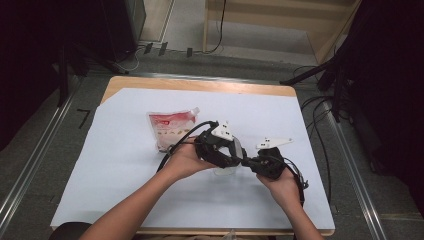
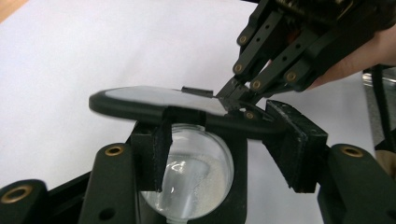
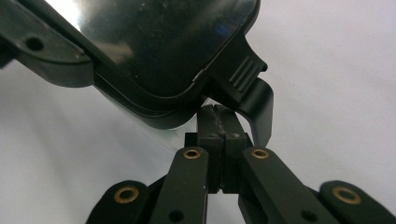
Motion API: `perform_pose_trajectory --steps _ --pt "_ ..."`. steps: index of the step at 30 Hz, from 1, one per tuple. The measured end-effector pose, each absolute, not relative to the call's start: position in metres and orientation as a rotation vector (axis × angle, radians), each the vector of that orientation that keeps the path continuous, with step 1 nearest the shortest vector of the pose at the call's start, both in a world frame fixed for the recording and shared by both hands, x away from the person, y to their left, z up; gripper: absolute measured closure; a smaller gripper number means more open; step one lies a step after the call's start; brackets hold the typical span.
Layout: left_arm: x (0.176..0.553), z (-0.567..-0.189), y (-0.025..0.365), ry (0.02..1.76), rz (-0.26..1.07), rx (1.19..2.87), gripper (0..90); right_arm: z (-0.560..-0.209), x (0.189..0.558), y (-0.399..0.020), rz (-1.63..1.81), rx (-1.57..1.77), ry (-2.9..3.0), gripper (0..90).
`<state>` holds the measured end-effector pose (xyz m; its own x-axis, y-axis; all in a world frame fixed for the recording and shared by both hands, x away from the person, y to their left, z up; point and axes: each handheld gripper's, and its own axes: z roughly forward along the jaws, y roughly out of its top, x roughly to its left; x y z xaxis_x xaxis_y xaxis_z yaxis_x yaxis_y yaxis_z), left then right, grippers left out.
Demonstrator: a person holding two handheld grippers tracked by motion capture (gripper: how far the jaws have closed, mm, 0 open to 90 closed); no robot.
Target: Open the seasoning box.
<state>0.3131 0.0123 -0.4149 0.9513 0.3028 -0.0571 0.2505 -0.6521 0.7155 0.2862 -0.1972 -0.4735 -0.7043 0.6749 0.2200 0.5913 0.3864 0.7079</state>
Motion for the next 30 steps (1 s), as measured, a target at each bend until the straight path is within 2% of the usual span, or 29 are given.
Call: perform_pose_trajectory --steps 8,13,30 --pt "0.320 -0.405 -0.002 0.407 0.039 2.335 45.0 -0.474 0.286 -0.198 1.235 1.176 2.528 90.0" --pt "0.324 -0.402 -0.011 0.407 0.018 2.330 51.7 -0.474 0.286 -0.197 1.254 1.186 2.523 90.0" --pt "0.326 -0.405 -0.019 0.404 -0.013 2.329 51.2 -0.472 0.285 -0.203 1.260 1.181 2.523 90.0"
